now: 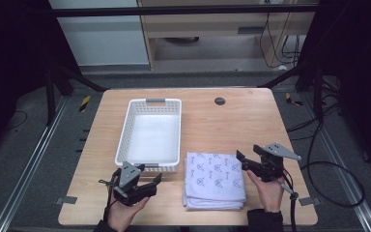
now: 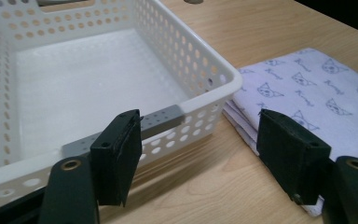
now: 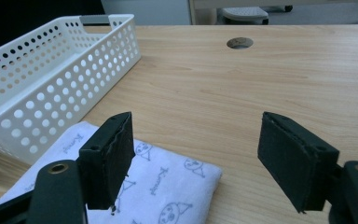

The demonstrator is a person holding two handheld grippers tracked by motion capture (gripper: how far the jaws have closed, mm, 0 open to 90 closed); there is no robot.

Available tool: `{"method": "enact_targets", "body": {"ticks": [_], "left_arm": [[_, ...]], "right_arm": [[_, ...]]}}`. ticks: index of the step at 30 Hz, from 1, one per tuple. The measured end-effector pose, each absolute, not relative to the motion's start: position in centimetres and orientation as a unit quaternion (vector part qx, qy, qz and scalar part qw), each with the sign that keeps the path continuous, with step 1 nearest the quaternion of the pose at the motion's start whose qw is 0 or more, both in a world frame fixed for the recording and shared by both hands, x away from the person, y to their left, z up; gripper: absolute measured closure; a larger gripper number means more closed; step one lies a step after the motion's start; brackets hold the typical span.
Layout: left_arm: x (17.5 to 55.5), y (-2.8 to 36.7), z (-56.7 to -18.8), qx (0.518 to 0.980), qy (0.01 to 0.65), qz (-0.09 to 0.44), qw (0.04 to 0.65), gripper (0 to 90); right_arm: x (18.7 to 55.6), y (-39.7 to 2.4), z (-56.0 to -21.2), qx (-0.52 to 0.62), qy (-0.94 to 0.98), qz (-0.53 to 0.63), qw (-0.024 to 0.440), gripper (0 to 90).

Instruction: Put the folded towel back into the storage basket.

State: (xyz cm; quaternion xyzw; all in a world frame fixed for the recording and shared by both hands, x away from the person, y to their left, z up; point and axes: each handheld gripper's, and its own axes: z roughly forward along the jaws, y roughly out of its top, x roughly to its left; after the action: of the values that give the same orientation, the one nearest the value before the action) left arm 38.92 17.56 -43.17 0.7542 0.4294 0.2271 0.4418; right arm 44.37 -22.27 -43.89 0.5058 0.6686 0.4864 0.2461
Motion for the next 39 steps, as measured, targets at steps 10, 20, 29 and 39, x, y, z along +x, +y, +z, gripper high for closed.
{"method": "enact_targets", "body": {"ticks": [10, 20, 29, 39], "left_arm": [[38.6, 15.4, -44.2, 0.772, 0.42, 0.205, 0.43, 31.0], [38.4, 13.3, -45.4, 0.791, 0.411, 0.191, 0.411, 31.2], [38.7, 11.5, -46.4, 0.808, 0.399, 0.182, 0.393, 31.9], [39.3, 10.0, -47.3, 0.817, 0.397, 0.176, 0.381, 31.7]], "right_arm": [[44.3, -22.1, -44.5, 0.506, 0.673, 0.481, 0.246, 26.2], [44.6, -21.9, -45.6, 0.507, 0.684, 0.468, 0.237, 26.4], [45.0, -21.8, -46.9, 0.513, 0.698, 0.446, 0.224, 29.8], [45.3, -21.6, -47.8, 0.513, 0.713, 0.431, 0.207, 33.8]]}}
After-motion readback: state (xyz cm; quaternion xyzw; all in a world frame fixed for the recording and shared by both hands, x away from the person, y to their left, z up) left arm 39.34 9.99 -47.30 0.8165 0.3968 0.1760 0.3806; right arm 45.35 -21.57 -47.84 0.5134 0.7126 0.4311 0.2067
